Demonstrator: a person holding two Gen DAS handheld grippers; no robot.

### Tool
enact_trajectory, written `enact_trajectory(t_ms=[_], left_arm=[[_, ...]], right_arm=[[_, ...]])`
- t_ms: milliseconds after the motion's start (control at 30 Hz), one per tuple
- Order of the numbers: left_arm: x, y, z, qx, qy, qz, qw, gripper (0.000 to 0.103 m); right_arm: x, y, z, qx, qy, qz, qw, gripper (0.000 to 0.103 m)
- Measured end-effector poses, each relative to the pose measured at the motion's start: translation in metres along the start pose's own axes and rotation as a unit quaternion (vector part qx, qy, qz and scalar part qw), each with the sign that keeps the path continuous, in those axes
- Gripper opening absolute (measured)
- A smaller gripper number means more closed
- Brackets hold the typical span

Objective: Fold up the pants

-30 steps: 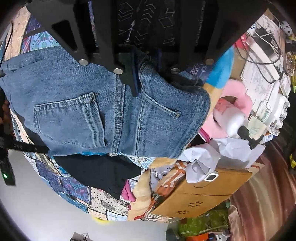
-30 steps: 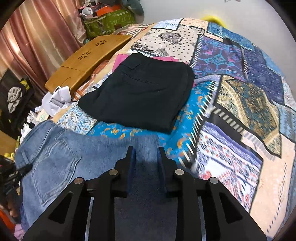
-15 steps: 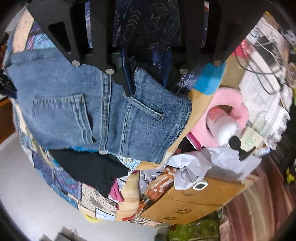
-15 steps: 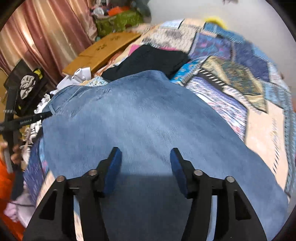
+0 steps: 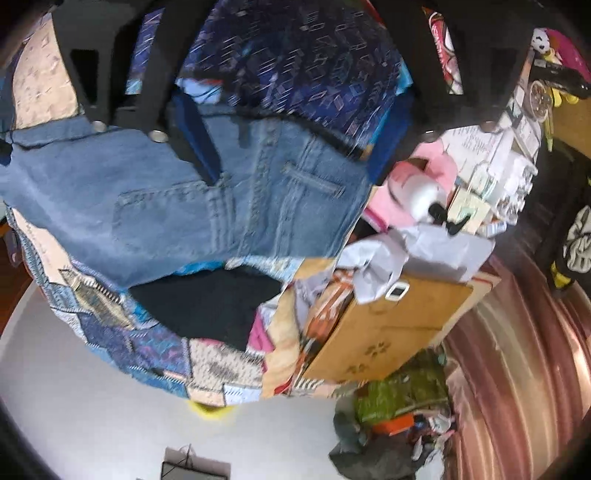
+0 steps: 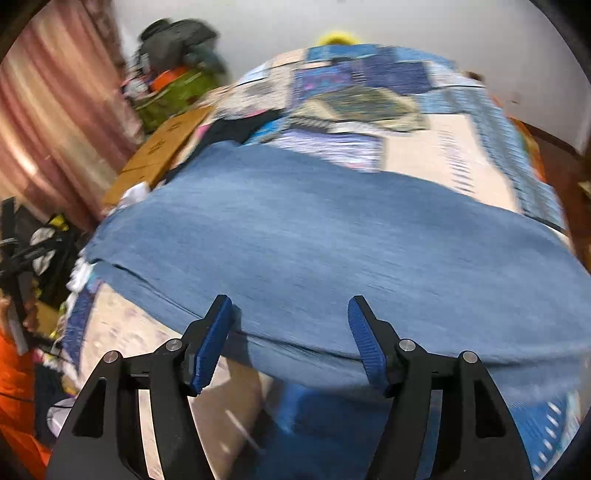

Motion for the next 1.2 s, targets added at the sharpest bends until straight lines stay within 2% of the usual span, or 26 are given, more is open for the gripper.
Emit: enact_trajectory(t_ms=[67, 167, 267, 367, 500, 600, 667, 733, 800, 833, 867, 900, 967, 1067, 1133, 1200], left_arm=[[0.010, 0.002, 0.010, -0.004, -0.007, 0.007, 0.9999, 0.089], [0.024, 0.001, 0.033, -0.013, -0.028, 0.013, 0.9994, 0.090], [0.036, -0.007, 0.064, -0.030, -0.051, 0.012, 0.9982, 0.090], [0.041, -0.019, 0.097, -0.051, -0.073, 0.003, 0.9960, 0.090], [0.042, -0.032, 0.136, -0.066, -0.103, -0.011, 0.9924, 0.090], [0.036, -0.041, 0.164, -0.090, -0.118, -0.025, 0.9886, 0.090], [0.031, -0.041, 0.178, -0.103, -0.119, -0.027, 0.9872, 0.090], [0.030, -0.039, 0.185, -0.101, -0.121, -0.021, 0.9874, 0.091], [0.030, -0.037, 0.186, -0.091, -0.126, -0.017, 0.9877, 0.091], [0.030, -0.035, 0.187, -0.087, -0.130, -0.016, 0.9876, 0.091], [0.030, -0.034, 0.187, -0.086, -0.131, -0.015, 0.9876, 0.091], [0.030, -0.033, 0.187, -0.086, -0.130, -0.014, 0.9876, 0.091], [0.030, -0.032, 0.186, -0.087, -0.130, -0.013, 0.9876, 0.091], [0.031, -0.032, 0.186, -0.086, -0.135, -0.013, 0.9870, 0.091], [0.035, -0.030, 0.186, -0.083, -0.141, -0.012, 0.9864, 0.091], [0.040, -0.027, 0.186, -0.080, -0.141, -0.006, 0.9868, 0.091]], right_arm=[[0.001, 0.018, 0.027, -0.029, -0.027, 0.024, 0.999, 0.061], [0.003, 0.045, 0.065, -0.048, -0.074, 0.051, 0.995, 0.062], [0.006, 0.072, 0.113, -0.079, -0.133, 0.085, 0.984, 0.063], [0.006, 0.096, 0.165, -0.115, -0.204, 0.118, 0.965, 0.064], [0.005, 0.108, 0.220, -0.126, -0.292, 0.135, 0.938, 0.064], [0.006, 0.105, 0.253, -0.145, -0.330, 0.150, 0.920, 0.064], [0.007, 0.094, 0.270, -0.138, -0.363, 0.146, 0.910, 0.064], [0.010, 0.080, 0.276, -0.131, -0.382, 0.137, 0.905, 0.063], [0.014, 0.070, 0.284, -0.131, -0.392, 0.135, 0.901, 0.049], [0.014, 0.070, 0.293, -0.130, -0.396, 0.135, 0.899, 0.046], [0.014, 0.068, 0.294, -0.125, -0.399, 0.136, 0.898, 0.039], [0.015, 0.067, 0.295, -0.124, -0.402, 0.134, 0.898, 0.024], [0.017, 0.072, 0.297, -0.125, -0.399, 0.136, 0.898, 0.008], [0.029, 0.089, 0.294, -0.127, -0.367, 0.162, 0.907, 0.006], [0.045, 0.108, 0.284, -0.142, -0.322, 0.174, 0.920, 0.005], [0.061, 0.128, 0.277, -0.151, -0.288, 0.199, 0.925, 0.004]])
Point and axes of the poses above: each gripper's, at about its wrist camera, not at the fingertips, and y roughly against the way its jaws point, z to its right, x to its top, the point moved 10 cm from there along -y, roughly the way its jaws point, and after that the axes turned 12 degrees about -y, right-handed, at the moved point
